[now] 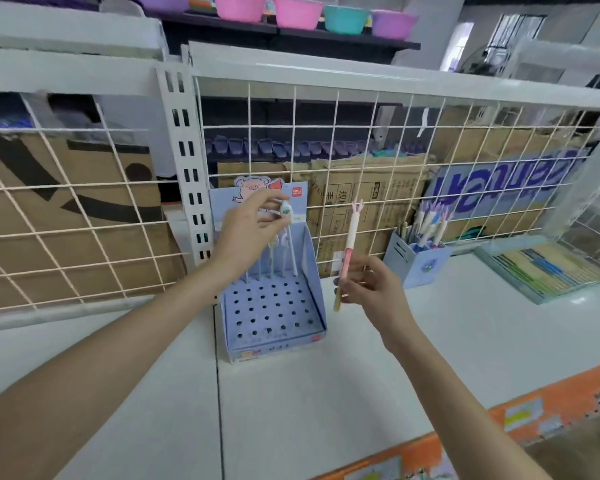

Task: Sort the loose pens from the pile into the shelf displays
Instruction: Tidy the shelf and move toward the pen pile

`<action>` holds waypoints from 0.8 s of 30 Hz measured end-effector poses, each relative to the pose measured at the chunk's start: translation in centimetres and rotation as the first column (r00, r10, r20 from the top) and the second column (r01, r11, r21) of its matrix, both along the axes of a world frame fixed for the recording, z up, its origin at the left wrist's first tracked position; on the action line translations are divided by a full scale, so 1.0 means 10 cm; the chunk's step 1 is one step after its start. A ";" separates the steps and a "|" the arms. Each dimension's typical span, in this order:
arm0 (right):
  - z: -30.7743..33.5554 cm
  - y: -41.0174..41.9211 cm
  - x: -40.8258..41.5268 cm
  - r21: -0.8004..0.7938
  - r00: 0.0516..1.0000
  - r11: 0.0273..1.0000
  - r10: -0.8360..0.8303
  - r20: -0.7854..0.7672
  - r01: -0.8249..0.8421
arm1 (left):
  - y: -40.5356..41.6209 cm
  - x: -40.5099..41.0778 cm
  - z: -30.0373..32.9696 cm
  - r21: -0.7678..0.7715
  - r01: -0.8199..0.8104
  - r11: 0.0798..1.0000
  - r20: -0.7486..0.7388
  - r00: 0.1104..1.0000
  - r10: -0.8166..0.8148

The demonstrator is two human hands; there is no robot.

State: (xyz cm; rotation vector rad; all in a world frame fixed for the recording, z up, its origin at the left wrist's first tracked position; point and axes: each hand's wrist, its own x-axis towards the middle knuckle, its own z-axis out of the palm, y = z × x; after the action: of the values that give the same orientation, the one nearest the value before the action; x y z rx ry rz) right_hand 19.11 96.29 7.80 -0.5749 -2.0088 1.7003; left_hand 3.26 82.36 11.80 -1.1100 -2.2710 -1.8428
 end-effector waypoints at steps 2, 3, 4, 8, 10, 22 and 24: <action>-0.03 0.06 -0.04 -0.018 1.000 1.000 0.002 -0.009 -0.002 | 0.08 -0.06 0.01 -0.016 -0.014 1.000 -0.052 0.999 0.013; -0.05 0.08 -0.06 -0.024 1.000 1.000 0.005 -0.009 -0.005 | 0.12 -0.09 0.00 -0.026 -0.017 1.000 -0.076 0.997 0.015; -0.07 0.11 -0.07 -0.028 1.000 1.000 0.009 -0.006 -0.009 | 0.16 -0.10 -0.01 -0.040 -0.018 0.999 -0.101 0.995 0.014; -0.10 0.24 -0.08 -0.040 1.000 0.999 0.026 -0.003 -0.026 | 0.27 -0.11 -0.11 -0.167 -0.024 0.986 -0.198 0.980 -0.010; -0.09 0.33 -0.08 -0.044 0.999 0.998 0.033 -0.010 -0.033 | 0.29 -0.10 -0.15 -0.202 -0.033 0.979 -0.223 0.975 -0.013; -0.07 0.57 -0.07 -0.048 0.993 0.994 0.092 -0.073 -0.095 | 0.31 -0.11 -0.17 -0.222 -0.052 0.974 -0.174 0.985 0.013; -0.07 0.58 -0.07 -0.052 0.993 0.994 0.095 -0.075 -0.099 | 0.30 -0.11 -0.17 -0.222 -0.051 0.974 -0.189 0.982 0.008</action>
State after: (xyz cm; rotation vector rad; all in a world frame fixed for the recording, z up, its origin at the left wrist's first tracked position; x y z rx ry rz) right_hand 18.41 102.05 7.07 -0.4331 -1.9729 1.8130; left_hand 2.11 85.40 10.12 -1.2121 -2.4145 -1.4266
